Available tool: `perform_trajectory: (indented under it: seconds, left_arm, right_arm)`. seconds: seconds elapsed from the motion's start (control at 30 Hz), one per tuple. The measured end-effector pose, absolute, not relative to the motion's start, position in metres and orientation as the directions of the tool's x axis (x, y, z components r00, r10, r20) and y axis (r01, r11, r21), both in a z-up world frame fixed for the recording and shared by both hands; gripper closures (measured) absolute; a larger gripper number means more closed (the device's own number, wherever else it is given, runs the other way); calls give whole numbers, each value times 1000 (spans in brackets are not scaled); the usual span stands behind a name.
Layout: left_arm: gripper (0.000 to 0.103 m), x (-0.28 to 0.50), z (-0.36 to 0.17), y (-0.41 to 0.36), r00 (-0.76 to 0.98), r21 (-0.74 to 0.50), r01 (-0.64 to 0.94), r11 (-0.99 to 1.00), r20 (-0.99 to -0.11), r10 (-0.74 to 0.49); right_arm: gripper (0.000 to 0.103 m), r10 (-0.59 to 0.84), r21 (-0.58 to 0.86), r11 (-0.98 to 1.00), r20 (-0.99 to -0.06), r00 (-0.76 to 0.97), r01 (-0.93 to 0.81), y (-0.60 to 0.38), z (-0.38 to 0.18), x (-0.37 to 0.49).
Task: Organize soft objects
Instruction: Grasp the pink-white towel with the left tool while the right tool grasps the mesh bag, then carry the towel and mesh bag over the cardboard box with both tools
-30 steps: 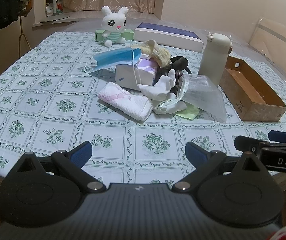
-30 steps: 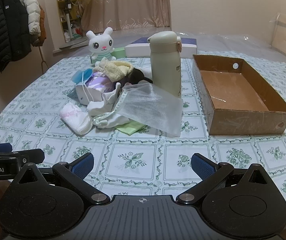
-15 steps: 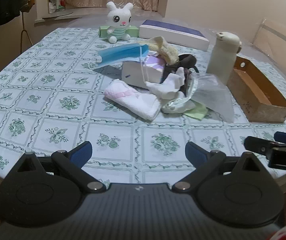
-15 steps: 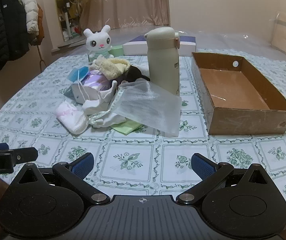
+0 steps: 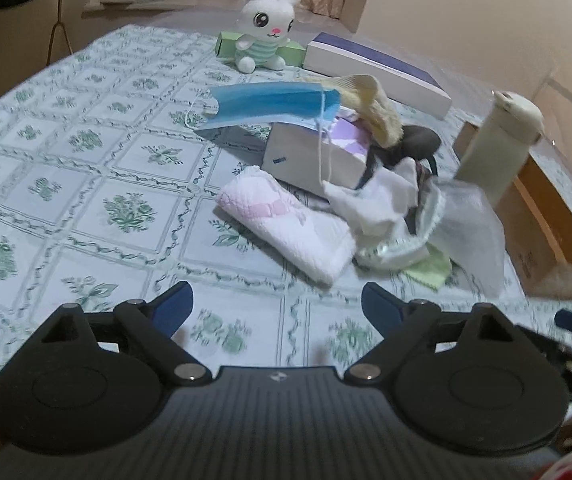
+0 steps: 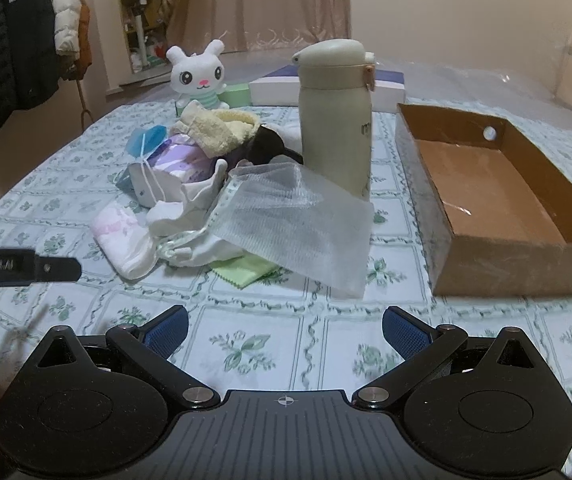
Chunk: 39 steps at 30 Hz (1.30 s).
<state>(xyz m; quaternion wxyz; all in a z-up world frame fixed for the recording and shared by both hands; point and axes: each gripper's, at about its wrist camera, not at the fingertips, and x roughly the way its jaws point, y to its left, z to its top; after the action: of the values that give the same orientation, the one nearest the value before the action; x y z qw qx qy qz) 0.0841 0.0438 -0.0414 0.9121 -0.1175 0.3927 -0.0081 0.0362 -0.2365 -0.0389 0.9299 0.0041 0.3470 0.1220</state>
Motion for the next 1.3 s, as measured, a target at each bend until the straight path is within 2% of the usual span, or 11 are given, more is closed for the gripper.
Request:
perform_trajectory:
  seconds: [0.37,0.53,0.6,0.67,0.7,0.77,0.83,1.0,1.23,1.27,1.3]
  left_arm:
    - [31,134,-67,53,654,-343,-140,929,-736,-174]
    - [34,148,-74,55,649,-368,-157,916,-738,-185]
    - [43,153,-74,55,652,-373,-161,914,-736,-185]
    - [62,158,-74,54,650,-364,-159,918,-739,-180]
    - [67,161,-74,53,647,-357,-157,921,-742,-177]
    - [77,164,-74,53,643,-345,-155,926,-747,-171]
    - [80,164,-73,53,646,-332,-140,933,-745,-168]
    - [87,156,-67,56,659,-301,-112,947,-736,-156]
    - [91,136,-53,62,669,-256,-85,963,-731,-135]
    - [91,132,-52,62,670,-248,-80,965,-730,-132]
    - [91,129,-50,62,671,-241,-77,967,-730,-129]
  right_arm:
    - [1,245,-67,930,-619,746,-361,-214,-49,77]
    - [1,236,-149,905,-604,762,-399,-209,-53,91]
    - [1,233,-167,898,-603,763,-406,-209,-55,95]
    - [1,228,-191,889,-603,765,-416,-208,-56,99]
    - [1,224,-206,884,-601,767,-420,-208,-57,100]
    - [1,218,-234,873,-596,772,-428,-206,-58,104]
    - [1,216,-260,861,-590,778,-437,-204,-60,108]
    - [22,219,-294,833,-603,767,-469,-198,-66,122]
    - [79,211,-282,846,-601,771,-451,-197,-61,121]
    - [86,209,-273,853,-601,771,-444,-198,-59,118]
    - [87,207,-263,861,-601,772,-436,-200,-57,116]
